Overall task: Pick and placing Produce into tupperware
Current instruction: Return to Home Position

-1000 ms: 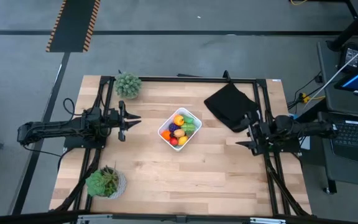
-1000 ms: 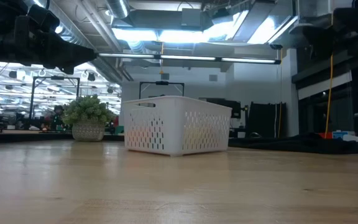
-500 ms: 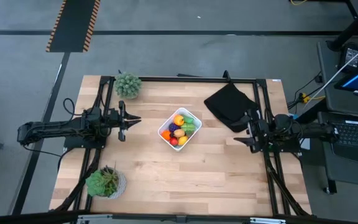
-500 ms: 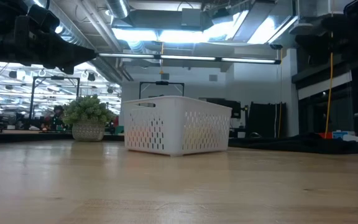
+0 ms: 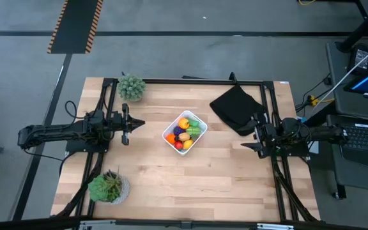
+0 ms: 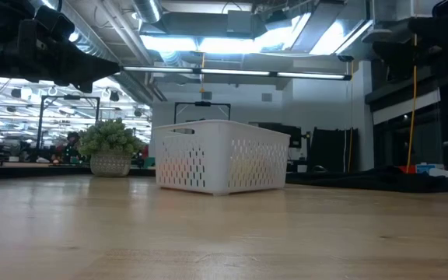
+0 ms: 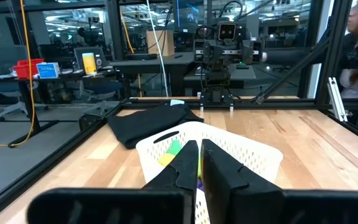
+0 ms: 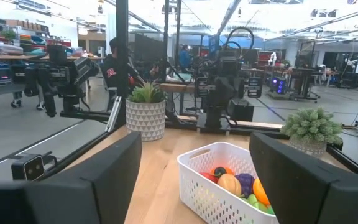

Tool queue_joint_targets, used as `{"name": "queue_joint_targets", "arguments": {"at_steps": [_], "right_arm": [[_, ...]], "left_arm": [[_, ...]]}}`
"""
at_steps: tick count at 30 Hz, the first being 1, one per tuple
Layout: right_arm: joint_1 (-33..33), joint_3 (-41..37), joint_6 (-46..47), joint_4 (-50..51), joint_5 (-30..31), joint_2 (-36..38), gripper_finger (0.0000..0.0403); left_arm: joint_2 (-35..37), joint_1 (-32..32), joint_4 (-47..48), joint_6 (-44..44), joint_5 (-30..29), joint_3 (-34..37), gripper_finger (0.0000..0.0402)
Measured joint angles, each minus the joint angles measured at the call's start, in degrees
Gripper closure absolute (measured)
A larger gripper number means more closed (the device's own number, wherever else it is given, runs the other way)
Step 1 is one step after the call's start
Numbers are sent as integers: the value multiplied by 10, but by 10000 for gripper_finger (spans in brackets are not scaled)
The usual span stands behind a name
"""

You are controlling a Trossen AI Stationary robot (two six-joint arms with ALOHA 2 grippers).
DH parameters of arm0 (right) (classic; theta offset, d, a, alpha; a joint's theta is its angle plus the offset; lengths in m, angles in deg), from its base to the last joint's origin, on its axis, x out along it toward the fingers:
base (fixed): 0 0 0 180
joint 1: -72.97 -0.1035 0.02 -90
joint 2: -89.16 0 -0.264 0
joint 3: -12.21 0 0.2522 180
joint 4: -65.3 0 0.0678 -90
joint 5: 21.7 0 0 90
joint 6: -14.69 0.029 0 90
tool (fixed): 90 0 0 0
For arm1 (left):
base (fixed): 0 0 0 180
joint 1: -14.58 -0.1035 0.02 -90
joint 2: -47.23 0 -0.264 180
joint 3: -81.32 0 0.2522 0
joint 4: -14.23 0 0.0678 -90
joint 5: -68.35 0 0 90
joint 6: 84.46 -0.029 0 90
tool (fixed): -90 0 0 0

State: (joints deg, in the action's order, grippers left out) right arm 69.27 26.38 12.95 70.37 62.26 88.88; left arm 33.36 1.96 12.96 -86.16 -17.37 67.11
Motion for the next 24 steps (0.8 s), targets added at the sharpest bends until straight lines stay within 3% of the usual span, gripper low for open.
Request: {"name": "queue_joint_targets", "arguments": {"at_steps": [9,24], "right_arm": [[0,0,0,0,0,0,103],[0,0,0,0,0,0,103]], "left_arm": [[0,0,0,0,0,0,400],[0,0,0,0,0,0,359]]}}
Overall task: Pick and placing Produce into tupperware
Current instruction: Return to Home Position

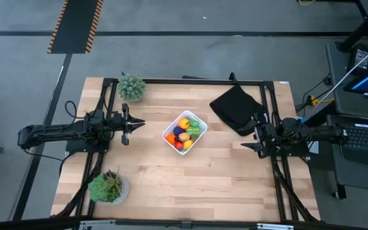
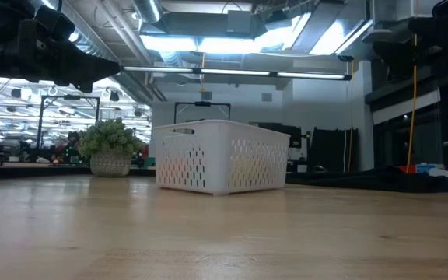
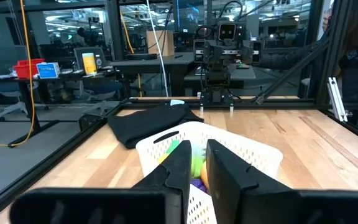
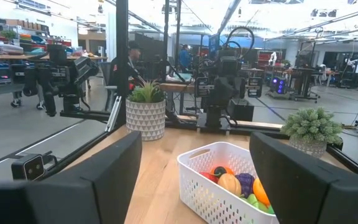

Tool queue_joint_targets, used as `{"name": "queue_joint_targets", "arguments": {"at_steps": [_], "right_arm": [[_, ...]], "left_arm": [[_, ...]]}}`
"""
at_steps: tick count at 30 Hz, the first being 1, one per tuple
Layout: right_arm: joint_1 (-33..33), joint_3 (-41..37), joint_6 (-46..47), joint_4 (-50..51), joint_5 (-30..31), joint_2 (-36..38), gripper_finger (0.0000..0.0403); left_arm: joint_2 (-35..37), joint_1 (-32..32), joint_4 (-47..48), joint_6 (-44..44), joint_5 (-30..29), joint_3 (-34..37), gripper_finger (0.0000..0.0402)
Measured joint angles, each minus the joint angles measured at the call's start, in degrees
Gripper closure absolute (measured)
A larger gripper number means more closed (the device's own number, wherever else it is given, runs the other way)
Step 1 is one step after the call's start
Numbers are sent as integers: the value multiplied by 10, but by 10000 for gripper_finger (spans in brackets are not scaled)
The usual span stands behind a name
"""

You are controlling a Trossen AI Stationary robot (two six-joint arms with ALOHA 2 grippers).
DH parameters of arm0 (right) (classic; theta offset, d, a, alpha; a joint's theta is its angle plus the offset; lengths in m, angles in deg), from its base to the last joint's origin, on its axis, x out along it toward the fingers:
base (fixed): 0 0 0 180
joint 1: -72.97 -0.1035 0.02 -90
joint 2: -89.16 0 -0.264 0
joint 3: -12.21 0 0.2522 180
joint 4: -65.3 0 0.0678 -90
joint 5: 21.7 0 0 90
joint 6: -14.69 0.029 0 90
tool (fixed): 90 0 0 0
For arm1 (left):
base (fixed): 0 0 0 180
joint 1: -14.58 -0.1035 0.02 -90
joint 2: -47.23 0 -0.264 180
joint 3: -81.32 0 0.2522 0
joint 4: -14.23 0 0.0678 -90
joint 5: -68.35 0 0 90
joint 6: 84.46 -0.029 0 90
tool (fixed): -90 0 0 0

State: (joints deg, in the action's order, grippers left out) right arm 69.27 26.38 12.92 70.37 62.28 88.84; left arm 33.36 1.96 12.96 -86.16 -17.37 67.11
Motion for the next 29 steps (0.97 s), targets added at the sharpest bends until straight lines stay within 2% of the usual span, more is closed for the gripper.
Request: {"name": "queue_joint_targets", "arguments": {"at_steps": [29], "right_arm": [[0,0,0,0,0,0,103]], "left_arm": [[0,0,0,0,0,0,300]]}}
